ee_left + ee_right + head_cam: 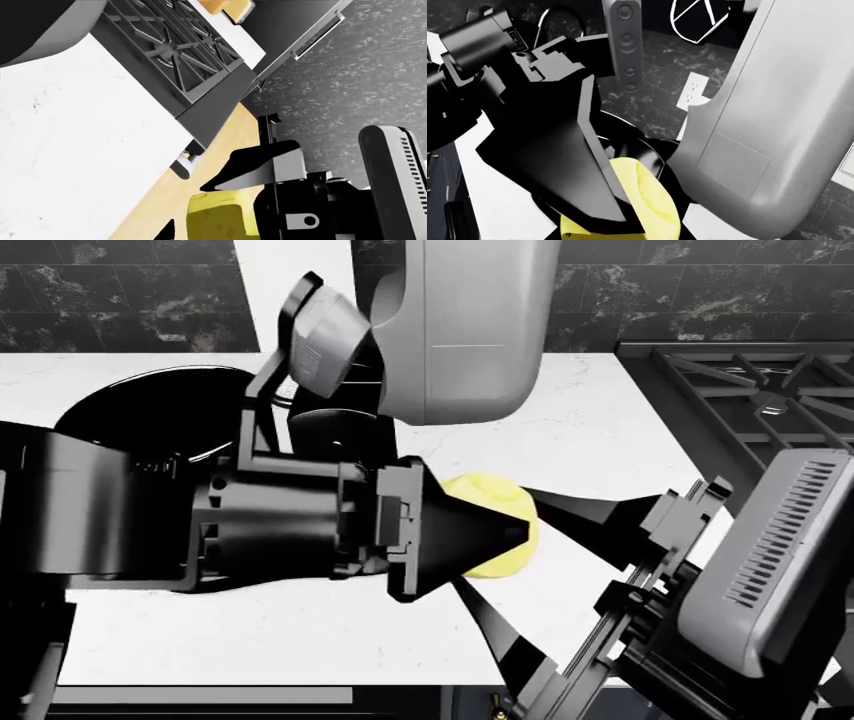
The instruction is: Place the cheese in the stand mixer bowl.
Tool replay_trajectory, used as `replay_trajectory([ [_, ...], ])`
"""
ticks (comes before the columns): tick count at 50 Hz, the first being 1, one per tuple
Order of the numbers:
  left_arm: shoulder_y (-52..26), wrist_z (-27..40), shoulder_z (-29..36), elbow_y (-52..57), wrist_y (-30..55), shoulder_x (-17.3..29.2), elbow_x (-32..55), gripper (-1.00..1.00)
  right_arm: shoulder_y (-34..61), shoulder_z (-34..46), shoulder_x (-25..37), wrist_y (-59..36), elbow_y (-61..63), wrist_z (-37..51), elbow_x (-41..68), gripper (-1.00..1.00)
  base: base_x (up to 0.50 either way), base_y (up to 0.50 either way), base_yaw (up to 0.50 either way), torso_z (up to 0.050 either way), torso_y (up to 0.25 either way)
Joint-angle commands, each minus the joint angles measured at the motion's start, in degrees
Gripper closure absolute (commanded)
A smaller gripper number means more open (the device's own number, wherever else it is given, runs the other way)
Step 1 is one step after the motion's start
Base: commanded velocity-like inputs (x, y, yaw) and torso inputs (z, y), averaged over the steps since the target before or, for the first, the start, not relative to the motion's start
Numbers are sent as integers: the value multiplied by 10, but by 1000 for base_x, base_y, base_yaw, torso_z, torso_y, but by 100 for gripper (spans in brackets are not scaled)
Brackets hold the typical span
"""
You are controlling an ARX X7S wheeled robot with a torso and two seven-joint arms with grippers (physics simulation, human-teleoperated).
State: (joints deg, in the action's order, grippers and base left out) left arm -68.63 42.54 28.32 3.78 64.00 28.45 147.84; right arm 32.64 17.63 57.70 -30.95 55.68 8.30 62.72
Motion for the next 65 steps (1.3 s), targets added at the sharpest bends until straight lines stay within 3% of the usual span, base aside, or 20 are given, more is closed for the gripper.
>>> replay_trajectory([
  [1,3,-6,5,-24,17,-6,-49,100,3,-8,4,6,8,0,-4,100,0,0,0,0,0],
  [21,9,0,-2,-3,0,5,-64,100,6,-12,5,17,-4,7,16,100,0,0,0,0,0],
  [22,10,3,-10,3,-9,9,-66,100,8,-10,5,13,-7,7,18,-100,0,0,0,0,0],
  [36,12,31,-52,60,-61,42,-61,100,-8,-3,14,13,-16,-2,-5,-100,0,0,0,0,0],
  [50,14,80,-57,150,-97,87,4,100,-35,-8,28,27,-35,-11,-24,-100,0,0,0,0,0],
  [58,9,116,-83,207,-133,145,47,100,-39,-14,26,34,-54,-8,-21,-100,0,0,0,0,0],
  [65,6,159,-151,234,-194,241,78,100,-39,-23,32,36,-53,3,-7,-100,0,0,0,0,0],
])
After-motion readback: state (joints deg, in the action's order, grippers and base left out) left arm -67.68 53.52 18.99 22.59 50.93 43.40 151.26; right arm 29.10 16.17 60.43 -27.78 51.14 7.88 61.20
